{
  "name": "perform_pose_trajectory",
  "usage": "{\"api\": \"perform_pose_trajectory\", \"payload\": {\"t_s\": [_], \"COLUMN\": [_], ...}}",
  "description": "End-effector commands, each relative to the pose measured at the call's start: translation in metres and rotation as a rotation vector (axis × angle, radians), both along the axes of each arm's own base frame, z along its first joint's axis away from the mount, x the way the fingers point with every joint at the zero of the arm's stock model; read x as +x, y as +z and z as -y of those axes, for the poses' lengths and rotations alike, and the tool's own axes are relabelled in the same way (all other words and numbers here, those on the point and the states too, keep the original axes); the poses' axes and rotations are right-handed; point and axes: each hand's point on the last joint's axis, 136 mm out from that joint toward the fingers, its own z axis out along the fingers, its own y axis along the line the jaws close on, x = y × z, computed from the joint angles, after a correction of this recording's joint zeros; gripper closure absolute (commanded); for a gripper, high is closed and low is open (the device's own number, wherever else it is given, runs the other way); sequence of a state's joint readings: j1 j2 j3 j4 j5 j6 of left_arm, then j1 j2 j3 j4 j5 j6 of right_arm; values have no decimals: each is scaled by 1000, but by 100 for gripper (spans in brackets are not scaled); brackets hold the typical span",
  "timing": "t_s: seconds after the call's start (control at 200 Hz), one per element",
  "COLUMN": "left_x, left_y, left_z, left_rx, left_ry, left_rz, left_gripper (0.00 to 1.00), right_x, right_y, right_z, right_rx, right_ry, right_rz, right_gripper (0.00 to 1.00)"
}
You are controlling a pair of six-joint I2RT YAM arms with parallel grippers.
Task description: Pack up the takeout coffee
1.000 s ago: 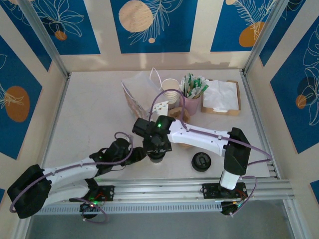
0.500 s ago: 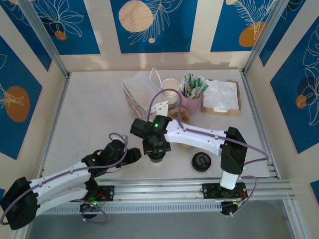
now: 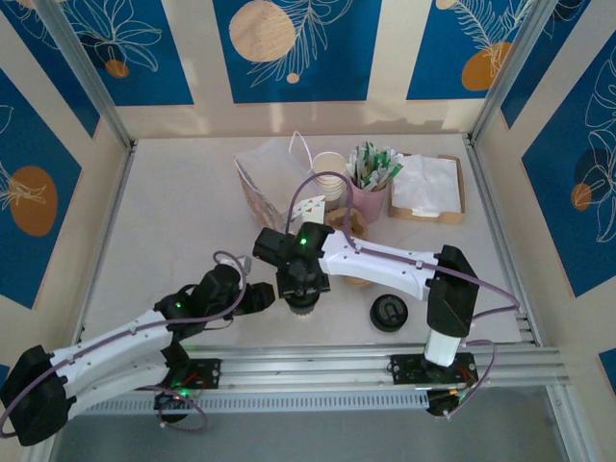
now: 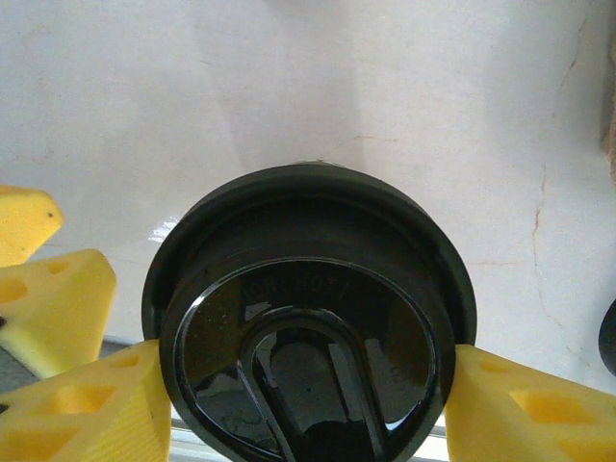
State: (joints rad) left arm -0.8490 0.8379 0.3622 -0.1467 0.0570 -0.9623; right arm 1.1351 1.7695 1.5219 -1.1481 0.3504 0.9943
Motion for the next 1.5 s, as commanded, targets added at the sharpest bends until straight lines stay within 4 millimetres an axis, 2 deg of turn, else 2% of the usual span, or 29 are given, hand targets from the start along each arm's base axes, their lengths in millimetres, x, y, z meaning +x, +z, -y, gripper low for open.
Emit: {"api": "perform_pose_trajectory", "payload": {"t_s": [0.0, 0.27, 0.535, 0.675, 0.87, 1.01, 1.196, 1.391, 1.496], "left_x": [-3, 0, -1, -1, -1, -1, -1, -2, -3], "left_y": [9, 11, 8, 7, 5, 10, 21, 31, 29], "left_z": [14, 5, -5, -7, -7, -6, -5, 1, 7], "left_rx": [-58, -52, -16, -10, -6, -20, -40, -95, -145], "left_ry": [-45, 6, 26, 31, 35, 33, 31, 23, 20], "left_rz": [-1, 14, 21, 23, 17, 23, 36, 36, 20], "left_gripper": [50, 51, 51, 51, 52, 53, 52, 52, 53], "right_x": [-33, -32, -37, -36, -35, -27, -19, -13, -15], "right_y": [-57, -56, -68, -72, -77, -61, -36, -28, -24], "right_z": [37, 48, 52, 48, 29, 35, 30, 29, 27], "right_rx": [-203, -271, -351, -343, -229, -258, -177, -151, -128], "right_ry": [-1, 6, 14, 11, 2, 9, 104, 248, 334], "right_rz": [-207, -232, -262, -260, -274, -212, -144, -118, -115], "right_gripper": [36, 37, 38, 39, 41, 41, 40, 40, 39]}}
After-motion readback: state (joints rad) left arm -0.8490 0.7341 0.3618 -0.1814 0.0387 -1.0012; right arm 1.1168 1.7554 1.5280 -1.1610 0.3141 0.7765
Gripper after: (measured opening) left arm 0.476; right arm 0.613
